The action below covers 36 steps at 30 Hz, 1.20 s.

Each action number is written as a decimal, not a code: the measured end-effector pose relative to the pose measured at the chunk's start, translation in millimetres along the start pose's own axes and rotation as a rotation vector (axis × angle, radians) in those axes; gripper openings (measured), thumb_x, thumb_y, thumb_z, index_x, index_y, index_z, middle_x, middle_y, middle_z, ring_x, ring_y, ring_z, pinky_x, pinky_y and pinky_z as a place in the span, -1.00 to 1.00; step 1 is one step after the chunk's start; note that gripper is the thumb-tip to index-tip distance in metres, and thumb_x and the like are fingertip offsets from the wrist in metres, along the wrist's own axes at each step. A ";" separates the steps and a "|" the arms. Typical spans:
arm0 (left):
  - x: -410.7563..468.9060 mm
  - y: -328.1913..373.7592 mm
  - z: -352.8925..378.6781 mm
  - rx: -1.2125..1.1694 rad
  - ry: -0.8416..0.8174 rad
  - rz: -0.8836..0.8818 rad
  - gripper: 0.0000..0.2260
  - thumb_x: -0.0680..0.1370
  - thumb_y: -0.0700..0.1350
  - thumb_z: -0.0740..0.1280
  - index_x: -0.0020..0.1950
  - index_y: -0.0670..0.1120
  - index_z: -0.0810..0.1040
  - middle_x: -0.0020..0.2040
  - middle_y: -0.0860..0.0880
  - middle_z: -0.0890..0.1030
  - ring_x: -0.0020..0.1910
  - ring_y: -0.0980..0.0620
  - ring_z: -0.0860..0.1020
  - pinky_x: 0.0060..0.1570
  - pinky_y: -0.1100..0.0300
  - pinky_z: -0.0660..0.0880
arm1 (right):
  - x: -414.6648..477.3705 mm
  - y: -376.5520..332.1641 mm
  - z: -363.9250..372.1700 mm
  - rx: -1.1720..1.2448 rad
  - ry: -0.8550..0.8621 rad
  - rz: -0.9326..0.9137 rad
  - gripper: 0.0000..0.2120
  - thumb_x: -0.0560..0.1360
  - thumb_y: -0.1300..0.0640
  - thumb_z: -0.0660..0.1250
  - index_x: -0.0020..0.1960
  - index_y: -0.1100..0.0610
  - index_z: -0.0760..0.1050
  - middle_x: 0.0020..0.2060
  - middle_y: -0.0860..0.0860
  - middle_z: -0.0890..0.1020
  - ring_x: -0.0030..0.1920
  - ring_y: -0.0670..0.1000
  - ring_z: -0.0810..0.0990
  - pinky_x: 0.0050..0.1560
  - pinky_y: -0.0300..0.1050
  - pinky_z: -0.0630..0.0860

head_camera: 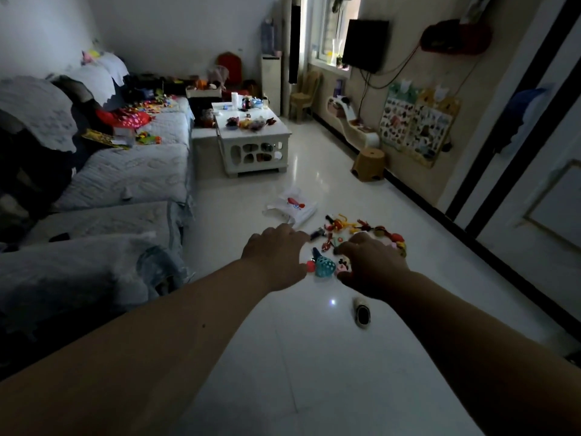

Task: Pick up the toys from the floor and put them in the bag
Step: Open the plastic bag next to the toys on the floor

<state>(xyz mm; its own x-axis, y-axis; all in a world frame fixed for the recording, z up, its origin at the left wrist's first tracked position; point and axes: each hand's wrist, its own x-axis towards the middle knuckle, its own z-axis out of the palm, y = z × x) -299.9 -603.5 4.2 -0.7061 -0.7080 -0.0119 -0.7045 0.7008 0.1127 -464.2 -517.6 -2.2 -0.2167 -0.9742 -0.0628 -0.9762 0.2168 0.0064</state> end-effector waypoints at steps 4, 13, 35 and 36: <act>74.8 -30.8 7.3 0.012 0.000 0.004 -0.44 0.47 0.13 0.26 0.45 0.08 0.25 0.41 -0.09 0.33 0.32 -0.14 0.37 0.23 -0.05 0.36 | 79.1 15.6 2.9 0.009 -0.005 -0.023 -0.53 0.48 -0.09 0.33 0.34 0.00 0.37 0.32 0.07 0.39 0.20 0.04 0.47 0.12 -0.01 0.51; 265.2 -91.6 3.3 -0.015 -0.019 -0.067 -0.44 0.47 0.11 0.26 0.46 0.07 0.25 0.41 -0.09 0.33 0.33 -0.15 0.36 0.23 -0.04 0.35 | 287.3 63.9 -2.3 0.011 -0.061 -0.077 -0.49 0.45 -0.11 0.34 0.36 -0.04 0.35 0.28 0.08 0.42 0.13 0.05 0.51 0.07 0.01 0.55; 659.4 -317.9 7.7 0.017 -0.052 0.112 -0.47 0.48 0.08 0.30 0.43 0.05 0.29 0.35 -0.06 0.42 0.26 -0.07 0.43 0.23 -0.01 0.41 | 713.9 89.9 -7.5 0.057 -0.091 0.092 -0.48 0.49 -0.11 0.32 0.39 -0.02 0.32 0.36 0.06 0.37 0.16 0.04 0.52 0.17 -0.04 0.47; 677.2 -327.3 8.4 0.013 -0.065 0.123 -0.47 0.48 0.08 0.30 0.43 0.05 0.30 0.35 -0.06 0.42 0.26 -0.06 0.43 0.23 -0.01 0.41 | 730.2 91.0 -5.9 0.071 -0.097 0.114 -0.48 0.49 -0.11 0.32 0.40 -0.02 0.32 0.36 0.06 0.37 0.16 0.04 0.52 0.17 -0.04 0.47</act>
<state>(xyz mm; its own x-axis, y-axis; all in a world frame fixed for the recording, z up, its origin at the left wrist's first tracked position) -548.1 -1311.6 -49.0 -0.7900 -0.6097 -0.0636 -0.6129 0.7832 0.1044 -711.4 -1209.6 -41.6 -0.3212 -0.9330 -0.1623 -0.9415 0.3330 -0.0516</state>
